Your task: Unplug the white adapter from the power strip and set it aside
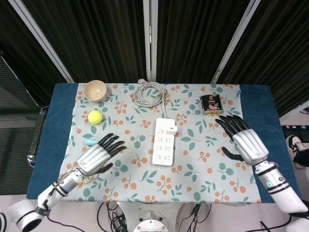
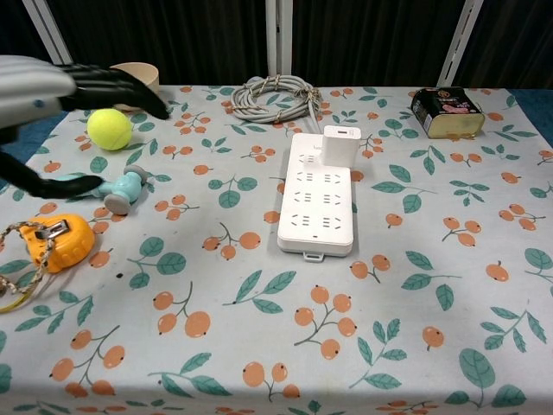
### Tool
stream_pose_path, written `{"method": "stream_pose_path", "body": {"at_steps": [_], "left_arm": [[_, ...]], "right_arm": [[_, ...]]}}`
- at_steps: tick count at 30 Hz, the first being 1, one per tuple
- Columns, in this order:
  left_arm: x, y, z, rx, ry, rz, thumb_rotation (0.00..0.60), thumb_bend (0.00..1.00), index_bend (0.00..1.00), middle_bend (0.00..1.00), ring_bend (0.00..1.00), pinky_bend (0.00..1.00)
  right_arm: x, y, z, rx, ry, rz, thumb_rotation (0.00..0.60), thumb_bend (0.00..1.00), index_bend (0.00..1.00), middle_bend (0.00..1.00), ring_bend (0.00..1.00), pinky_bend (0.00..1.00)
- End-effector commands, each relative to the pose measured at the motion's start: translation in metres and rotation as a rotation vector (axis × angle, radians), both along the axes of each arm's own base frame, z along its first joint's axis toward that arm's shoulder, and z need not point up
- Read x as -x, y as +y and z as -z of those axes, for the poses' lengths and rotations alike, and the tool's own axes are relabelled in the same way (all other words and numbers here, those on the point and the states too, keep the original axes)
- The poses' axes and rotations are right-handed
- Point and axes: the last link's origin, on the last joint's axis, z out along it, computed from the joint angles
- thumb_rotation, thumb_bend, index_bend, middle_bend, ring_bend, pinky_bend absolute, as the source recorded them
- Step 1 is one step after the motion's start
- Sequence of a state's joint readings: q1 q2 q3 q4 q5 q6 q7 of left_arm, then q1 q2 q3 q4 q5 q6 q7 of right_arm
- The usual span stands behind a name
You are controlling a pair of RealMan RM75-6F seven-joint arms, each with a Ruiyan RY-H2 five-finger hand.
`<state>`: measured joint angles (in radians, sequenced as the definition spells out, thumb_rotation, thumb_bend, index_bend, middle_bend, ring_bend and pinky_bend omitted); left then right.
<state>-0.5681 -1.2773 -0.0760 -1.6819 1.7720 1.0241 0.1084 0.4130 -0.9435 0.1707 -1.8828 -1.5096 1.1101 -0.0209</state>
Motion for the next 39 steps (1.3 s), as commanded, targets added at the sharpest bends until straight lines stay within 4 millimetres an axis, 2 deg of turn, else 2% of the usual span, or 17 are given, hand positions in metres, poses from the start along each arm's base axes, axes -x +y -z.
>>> {"method": "stream_pose_path", "body": {"at_steps": [1, 7, 10, 15, 20, 28, 31, 39], "left_arm": [[-0.038, 0.017, 0.034, 0.085, 0.002, 0.073, 0.6, 0.38, 0.15, 0.1, 0.0, 0.02], [-0.063, 0.027, 0.075, 0.154, 0.022, 0.094, 0.6, 0.38, 0.15, 0.1, 0.0, 0.02], [-0.066, 0.033, 0.093, 0.169, 0.052, 0.091, 0.6, 0.38, 0.15, 0.1, 0.0, 0.02], [-0.064, 0.036, 0.112, 0.175, 0.077, 0.074, 0.6, 0.37, 0.15, 0.1, 0.0, 0.02], [-0.06, 0.036, 0.124, 0.167, 0.098, 0.071, 0.6, 0.38, 0.15, 0.1, 0.0, 0.02], [-0.064, 0.033, 0.135, 0.172, 0.092, 0.077, 0.6, 0.38, 0.15, 0.1, 0.01, 0.03], [-0.063, 0.033, 0.138, 0.17, 0.095, 0.08, 0.6, 0.38, 0.15, 0.1, 0.02, 0.07], [-0.061, 0.032, 0.146, 0.173, 0.082, 0.065, 0.6, 0.38, 0.15, 0.1, 0.03, 0.07]], "right_arm": [[-0.035, -0.023, 0.021, -0.061, -0.007, -0.012, 0.6, 0.27, 0.0, 0.06, 0.0, 0.0], [-0.057, -0.048, 0.051, -0.109, -0.024, 0.041, 0.6, 0.27, 0.0, 0.09, 0.0, 0.0], [-0.065, -0.059, 0.069, -0.129, -0.017, 0.058, 0.6, 0.27, 0.0, 0.11, 0.0, 0.0], [-0.077, -0.072, 0.1, -0.164, 0.016, 0.072, 0.6, 0.27, 0.0, 0.13, 0.0, 0.0], [-0.084, -0.081, 0.124, -0.18, 0.059, 0.079, 0.6, 0.27, 0.0, 0.14, 0.0, 0.0], [-0.097, -0.093, 0.157, -0.201, 0.118, 0.07, 0.6, 0.27, 0.01, 0.16, 0.0, 0.0], [-0.099, -0.095, 0.164, -0.201, 0.136, 0.068, 0.6, 0.27, 0.02, 0.16, 0.0, 0.01], [-0.099, -0.099, 0.179, -0.196, 0.174, 0.071, 0.6, 0.27, 0.04, 0.17, 0.0, 0.01]]}}
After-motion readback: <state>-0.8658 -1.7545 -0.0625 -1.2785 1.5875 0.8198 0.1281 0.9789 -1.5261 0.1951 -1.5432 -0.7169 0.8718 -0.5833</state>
